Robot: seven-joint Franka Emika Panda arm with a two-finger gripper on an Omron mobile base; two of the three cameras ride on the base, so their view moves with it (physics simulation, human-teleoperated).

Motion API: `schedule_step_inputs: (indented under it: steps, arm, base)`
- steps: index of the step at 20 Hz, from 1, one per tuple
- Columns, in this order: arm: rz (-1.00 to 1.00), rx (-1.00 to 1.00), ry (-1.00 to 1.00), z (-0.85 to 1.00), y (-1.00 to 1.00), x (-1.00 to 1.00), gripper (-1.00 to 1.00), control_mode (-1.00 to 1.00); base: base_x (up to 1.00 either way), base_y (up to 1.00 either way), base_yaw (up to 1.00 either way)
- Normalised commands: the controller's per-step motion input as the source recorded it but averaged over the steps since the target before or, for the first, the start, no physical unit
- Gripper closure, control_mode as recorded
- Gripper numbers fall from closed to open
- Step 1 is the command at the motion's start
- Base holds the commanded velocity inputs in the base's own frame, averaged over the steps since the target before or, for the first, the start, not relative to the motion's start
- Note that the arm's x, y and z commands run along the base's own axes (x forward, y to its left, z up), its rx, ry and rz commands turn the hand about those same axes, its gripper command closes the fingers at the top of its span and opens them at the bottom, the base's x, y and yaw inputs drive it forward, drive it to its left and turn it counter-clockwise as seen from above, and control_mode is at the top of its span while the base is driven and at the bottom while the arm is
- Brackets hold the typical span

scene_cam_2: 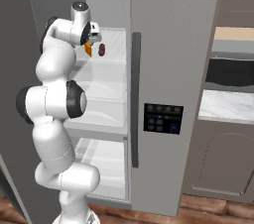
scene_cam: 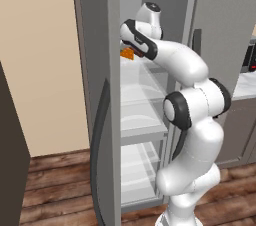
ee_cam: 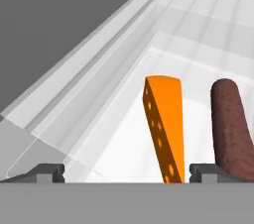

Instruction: Retrieve the sausage and cheese from the fridge and place them on the cutting board on the counter.

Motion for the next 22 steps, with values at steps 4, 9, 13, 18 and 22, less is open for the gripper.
schedule_step_inputs:
  steps: [4, 9, 13, 18, 22]
  arm:
    - [0.00, -0.04, 0.00, -0.06, 0.00, 0.26, -1.00, -1.00]
    - [0.00, -0.06, 0.00, -0.22, 0.00, 0.17, -1.00, -1.00]
    - [0.00, -0.04, 0.00, -0.23, 0.00, 0.28, -1.00, -1.00]
    - [0.00, -0.03, 0.00, -0.20, 0.00, 0.37, -1.00, -1.00]
    - [0.00, -0.01, 0.00, 0.00, 0.00, 0.45, -1.00, -1.00]
  base:
    - [0.00, 0.00, 0.00]
    - [0.00, 0.00, 0.00]
    - [0.00, 0.00, 0.00]
    - [0.00, 0.00, 0.00]
    - [0.00, 0.00, 0.00]
